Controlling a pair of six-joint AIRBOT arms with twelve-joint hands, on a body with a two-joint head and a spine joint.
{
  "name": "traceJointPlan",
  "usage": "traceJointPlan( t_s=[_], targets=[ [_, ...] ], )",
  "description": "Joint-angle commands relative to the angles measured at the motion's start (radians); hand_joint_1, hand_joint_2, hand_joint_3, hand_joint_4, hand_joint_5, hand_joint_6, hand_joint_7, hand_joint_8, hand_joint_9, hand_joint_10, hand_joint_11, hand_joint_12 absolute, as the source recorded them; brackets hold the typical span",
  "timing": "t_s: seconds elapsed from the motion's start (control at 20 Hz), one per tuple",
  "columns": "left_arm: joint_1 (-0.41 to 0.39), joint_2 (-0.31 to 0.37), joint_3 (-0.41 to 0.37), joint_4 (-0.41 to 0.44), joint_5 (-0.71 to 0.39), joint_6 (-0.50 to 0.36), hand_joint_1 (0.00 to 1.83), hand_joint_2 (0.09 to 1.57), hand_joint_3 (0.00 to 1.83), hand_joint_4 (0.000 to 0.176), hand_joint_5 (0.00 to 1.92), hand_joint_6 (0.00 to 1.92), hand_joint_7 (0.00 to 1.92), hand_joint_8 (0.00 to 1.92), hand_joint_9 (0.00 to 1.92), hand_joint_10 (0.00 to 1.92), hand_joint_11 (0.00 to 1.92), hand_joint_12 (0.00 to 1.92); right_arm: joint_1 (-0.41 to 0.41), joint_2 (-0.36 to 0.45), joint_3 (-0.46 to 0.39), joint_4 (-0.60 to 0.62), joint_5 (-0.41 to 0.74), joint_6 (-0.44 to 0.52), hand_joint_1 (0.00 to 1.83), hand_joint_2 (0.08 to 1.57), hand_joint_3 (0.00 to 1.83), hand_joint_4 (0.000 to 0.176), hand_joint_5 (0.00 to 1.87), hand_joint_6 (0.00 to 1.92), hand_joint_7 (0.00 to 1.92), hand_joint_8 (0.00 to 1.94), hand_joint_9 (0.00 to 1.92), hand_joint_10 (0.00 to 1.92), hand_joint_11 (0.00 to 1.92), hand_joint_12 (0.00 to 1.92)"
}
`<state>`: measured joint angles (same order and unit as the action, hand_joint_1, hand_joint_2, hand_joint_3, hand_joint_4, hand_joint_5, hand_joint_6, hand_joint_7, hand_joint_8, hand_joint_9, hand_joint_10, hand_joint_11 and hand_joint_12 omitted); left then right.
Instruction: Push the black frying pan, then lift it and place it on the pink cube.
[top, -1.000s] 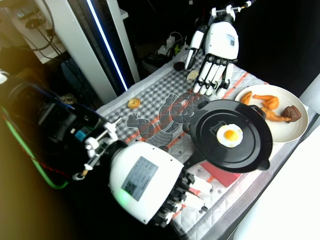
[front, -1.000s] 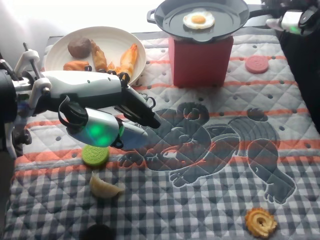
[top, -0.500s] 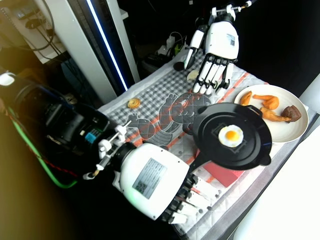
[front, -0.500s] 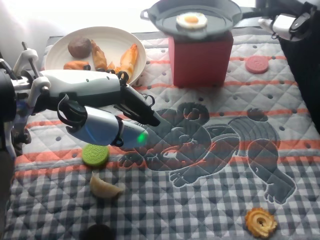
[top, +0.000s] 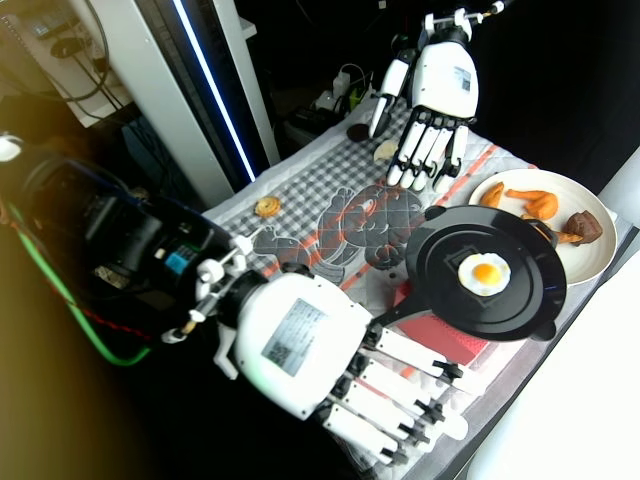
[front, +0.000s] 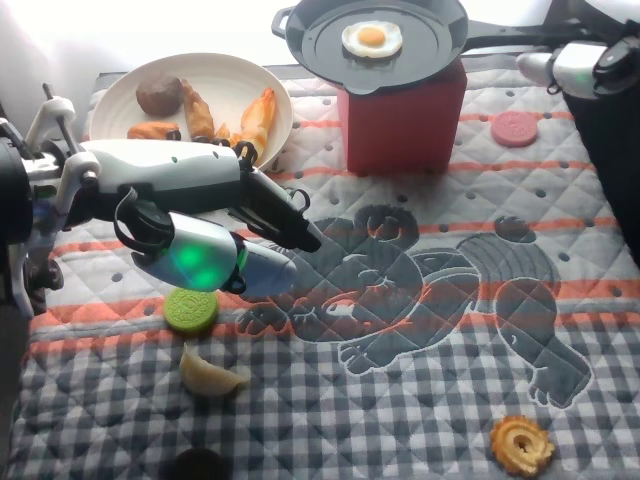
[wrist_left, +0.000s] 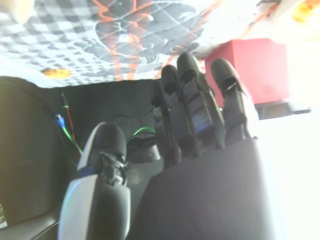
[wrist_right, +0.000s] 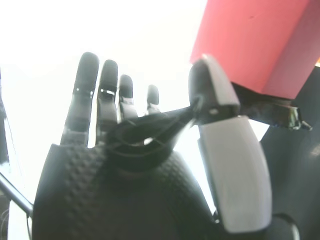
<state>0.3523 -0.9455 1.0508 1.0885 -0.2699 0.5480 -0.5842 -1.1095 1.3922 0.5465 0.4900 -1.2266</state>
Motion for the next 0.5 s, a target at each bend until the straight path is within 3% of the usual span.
traceJointPlan(
  t_s=[0.0, 0.1, 0.15, 0.2, 0.25, 0.3, 0.35, 0.45],
  targets=[
    [-0.005, 0.005, 0.002, -0.029, -0.057, -0.004, 0.37, 1.27, 0.00, 0.000, 0.61, 0.00, 0.64, 0.00, 0.58, 0.00, 0.00, 0.72, 0.006, 0.013, -0.009, -0.019, 0.114, -0.001, 0.77, 1.25, 0.00, 0.130, 0.00, 0.01, 0.06, 0.06, 0.01, 0.53, 0.00, 0.97],
    [-0.004, 0.008, 0.000, -0.033, -0.057, -0.005, 0.38, 1.26, 0.00, 0.000, 0.62, 0.01, 0.65, 0.00, 0.59, 0.01, 0.00, 0.81, -0.010, 0.052, -0.056, -0.027, 0.130, -0.009, 0.81, 1.26, 0.00, 0.118, 0.00, 0.00, 0.00, 0.00, 0.00, 0.34, 0.00, 0.62],
    [-0.004, 0.010, -0.001, -0.034, -0.057, -0.005, 0.35, 1.26, 0.00, 0.000, 0.61, 0.00, 0.65, 0.00, 0.59, 0.00, 0.00, 0.80, -0.018, 0.066, -0.073, -0.031, 0.142, -0.009, 0.78, 1.25, 0.00, 0.144, 0.00, 0.00, 0.00, 0.00, 0.00, 0.26, 0.00, 0.59],
    [-0.003, 0.012, -0.002, -0.034, -0.057, -0.005, 0.36, 1.26, 0.00, 0.000, 0.61, 0.00, 0.65, 0.00, 0.58, 0.00, 0.00, 0.79, -0.030, 0.085, -0.095, -0.034, 0.154, -0.009, 0.78, 1.22, 0.00, 0.149, 0.00, 0.00, 0.00, 0.00, 0.00, 0.05, 0.00, 0.20],
    [-0.002, 0.013, -0.002, -0.035, -0.056, -0.005, 0.37, 1.26, 0.00, 0.000, 0.62, 0.00, 0.65, 0.00, 0.58, 0.00, 0.00, 0.79, -0.041, 0.103, -0.116, -0.037, 0.166, -0.009, 0.78, 1.20, 0.00, 0.120, 0.00, 0.00, 0.00, 0.00, 0.00, 0.01, 0.00, 0.04],
    [-0.002, 0.015, -0.003, -0.036, -0.055, -0.005, 0.36, 1.26, 0.00, 0.000, 0.62, 0.00, 0.64, 0.00, 0.57, 0.00, 0.00, 0.75, -0.048, 0.112, -0.127, -0.041, 0.171, -0.009, 0.73, 1.18, 0.00, 0.129, 0.00, 0.00, 0.00, 0.00, 0.00, 0.00, 0.00, 0.01],
    [0.000, 0.018, -0.004, -0.039, -0.054, -0.005, 0.35, 1.26, 0.00, 0.000, 0.61, 0.00, 0.63, 0.00, 0.56, 0.00, 0.00, 0.72, -0.055, 0.124, -0.143, -0.050, 0.178, -0.009, 0.71, 1.16, 0.00, 0.106, 0.00, 0.00, 0.00, 0.00, 0.00, 0.00, 0.00, 0.00],
    [0.001, 0.029, -0.011, -0.044, -0.055, -0.005, 0.38, 1.26, 0.00, 0.000, 0.61, 0.00, 0.64, 0.00, 0.56, 0.00, 0.00, 0.75, -0.073, 0.169, -0.200, -0.088, 0.211, -0.009, 0.70, 1.14, 0.00, 0.110, 0.00, 0.00, 0.00, 0.00, 0.00, 0.00, 0.00, 0.00]
  ],
)
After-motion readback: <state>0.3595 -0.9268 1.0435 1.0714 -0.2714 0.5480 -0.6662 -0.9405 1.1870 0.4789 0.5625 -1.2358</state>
